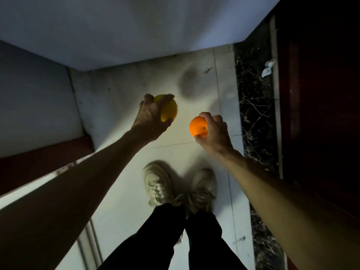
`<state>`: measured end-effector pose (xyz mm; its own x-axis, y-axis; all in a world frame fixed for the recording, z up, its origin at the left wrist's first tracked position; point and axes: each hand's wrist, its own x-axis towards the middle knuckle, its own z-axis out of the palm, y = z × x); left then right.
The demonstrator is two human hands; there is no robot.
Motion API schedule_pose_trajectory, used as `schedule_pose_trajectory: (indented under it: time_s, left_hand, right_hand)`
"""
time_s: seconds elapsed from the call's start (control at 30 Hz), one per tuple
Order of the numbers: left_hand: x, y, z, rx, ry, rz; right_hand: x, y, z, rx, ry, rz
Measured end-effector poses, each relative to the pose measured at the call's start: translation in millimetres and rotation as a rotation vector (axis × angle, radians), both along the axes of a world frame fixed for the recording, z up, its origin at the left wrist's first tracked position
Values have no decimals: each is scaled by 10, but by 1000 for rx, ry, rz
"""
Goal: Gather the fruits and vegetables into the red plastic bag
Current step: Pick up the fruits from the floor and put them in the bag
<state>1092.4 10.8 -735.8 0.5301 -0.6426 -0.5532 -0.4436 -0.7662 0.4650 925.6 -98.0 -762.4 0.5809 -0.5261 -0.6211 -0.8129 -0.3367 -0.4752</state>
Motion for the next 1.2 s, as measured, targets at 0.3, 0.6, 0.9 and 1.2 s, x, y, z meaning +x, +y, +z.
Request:
schedule_pose_trajectory:
  time_s: [0.3,0.6,0.9,1.2]
  left_hand:
    - [-432,391,2443,-78,-19,43]
    - [-615,691,4558,-200,-50,-81]
    - [-521,788,5723,-366,11,-301]
    - [-1498,93,6409,-415,31,-750]
  right_hand:
    - [-500,245,2577,35,-67,-160]
    - [-815,742,4763,-8,-226,-292]
    - [-1078,1265,5890,-71,-370,-665]
    - [-2412,1941,6593,-310,-389,-1102]
